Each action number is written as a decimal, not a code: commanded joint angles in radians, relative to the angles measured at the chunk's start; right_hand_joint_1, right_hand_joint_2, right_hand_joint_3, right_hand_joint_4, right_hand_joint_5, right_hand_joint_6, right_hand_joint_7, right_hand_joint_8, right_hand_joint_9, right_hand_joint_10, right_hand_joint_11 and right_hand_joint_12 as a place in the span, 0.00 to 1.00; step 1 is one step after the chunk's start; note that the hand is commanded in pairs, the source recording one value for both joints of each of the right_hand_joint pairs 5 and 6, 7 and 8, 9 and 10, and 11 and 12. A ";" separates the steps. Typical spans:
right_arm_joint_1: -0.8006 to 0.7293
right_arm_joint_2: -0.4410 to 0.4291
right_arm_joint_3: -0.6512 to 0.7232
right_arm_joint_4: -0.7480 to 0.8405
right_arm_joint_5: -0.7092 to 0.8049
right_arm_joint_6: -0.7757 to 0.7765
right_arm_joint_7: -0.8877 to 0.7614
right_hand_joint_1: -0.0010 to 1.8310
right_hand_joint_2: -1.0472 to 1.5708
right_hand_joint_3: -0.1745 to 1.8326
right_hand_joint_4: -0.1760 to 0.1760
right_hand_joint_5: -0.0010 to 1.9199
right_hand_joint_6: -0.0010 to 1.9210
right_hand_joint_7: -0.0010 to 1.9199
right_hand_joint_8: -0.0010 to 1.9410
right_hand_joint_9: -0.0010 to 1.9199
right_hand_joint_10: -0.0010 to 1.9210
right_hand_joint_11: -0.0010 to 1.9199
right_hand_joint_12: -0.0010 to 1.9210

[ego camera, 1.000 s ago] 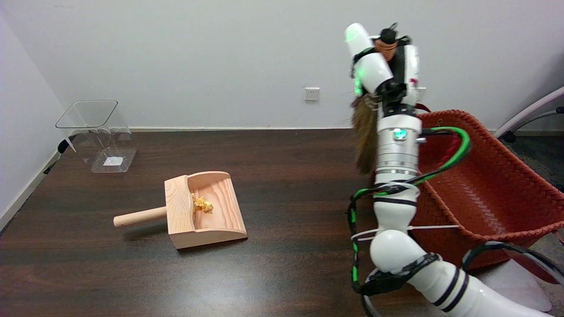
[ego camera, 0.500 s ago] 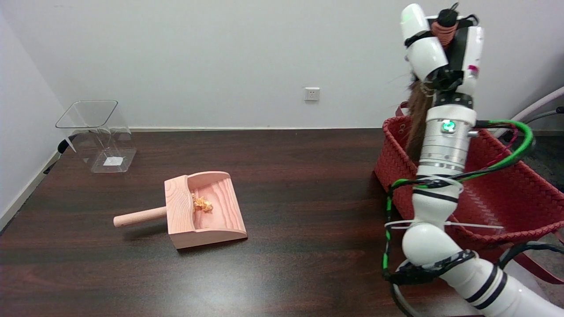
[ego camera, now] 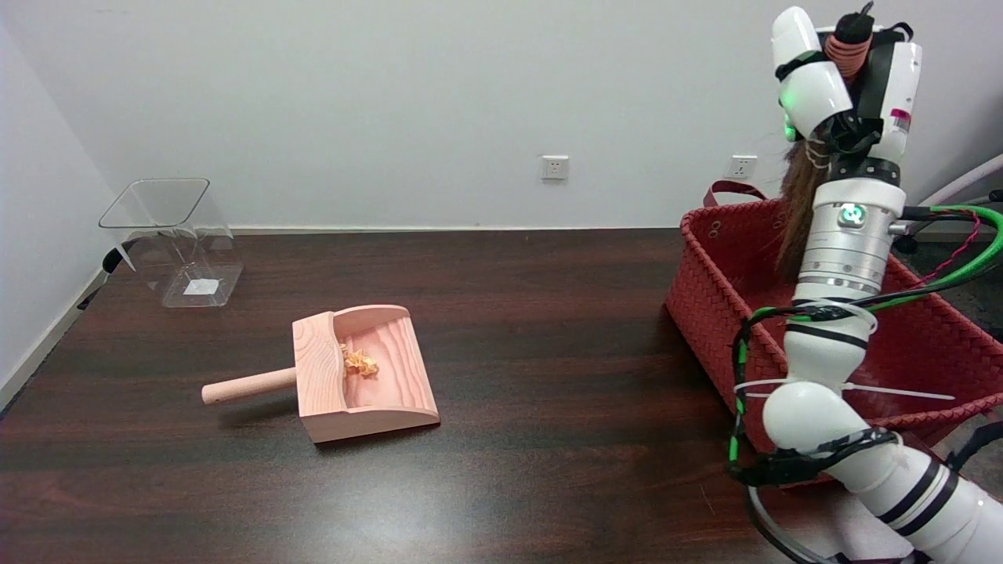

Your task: Place the broom into the brown storage basket.

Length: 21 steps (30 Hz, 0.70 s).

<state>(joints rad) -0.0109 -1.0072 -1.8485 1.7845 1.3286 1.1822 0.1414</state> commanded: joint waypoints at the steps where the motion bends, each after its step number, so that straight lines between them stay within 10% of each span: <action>1: -0.055 0.114 0.073 -0.243 0.110 -0.031 0.278 0.43 1.00 0.22 0.50 1.00 1.00 1.00 0.99 1.00 1.00 1.00 1.00; 21: -0.056 0.114 -0.022 -0.447 0.090 -0.032 0.509 0.43 1.00 0.23 0.50 1.00 1.00 1.00 0.99 1.00 1.00 1.00 1.00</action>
<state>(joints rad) -0.0561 -0.9144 -1.8106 1.4910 1.4193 1.1583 0.4744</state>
